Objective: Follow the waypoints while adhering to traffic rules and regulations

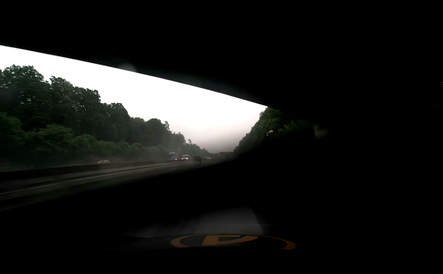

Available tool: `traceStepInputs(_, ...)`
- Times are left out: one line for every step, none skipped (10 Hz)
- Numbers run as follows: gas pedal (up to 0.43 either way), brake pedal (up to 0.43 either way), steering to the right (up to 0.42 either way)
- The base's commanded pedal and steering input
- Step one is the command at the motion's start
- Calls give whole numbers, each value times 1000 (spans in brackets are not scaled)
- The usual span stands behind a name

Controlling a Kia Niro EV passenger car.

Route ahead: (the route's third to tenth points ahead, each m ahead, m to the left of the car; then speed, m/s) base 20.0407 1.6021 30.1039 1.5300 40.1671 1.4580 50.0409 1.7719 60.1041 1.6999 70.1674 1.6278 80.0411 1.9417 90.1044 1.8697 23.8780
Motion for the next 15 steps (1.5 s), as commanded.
traceStepInputs(98,0,-1)
traceStepInputs(87,0,-1)
traceStepInputs(0,0,-1)
traceStepInputs(0,0,-1)
traceStepInputs(0,0,-1)
traceStepInputs(0,0,-1)
traceStepInputs(59,0,-1)
traceStepInputs(79,0,-2)
traceStepInputs(87,0,-1)
traceStepInputs(87,0,-1)
traceStepInputs(87,0,-1)
traceStepInputs(87,0,-1)
traceStepInputs(87,0,-2)
traceStepInputs(98,0,-1)
traceStepInputs(98,0,-2)
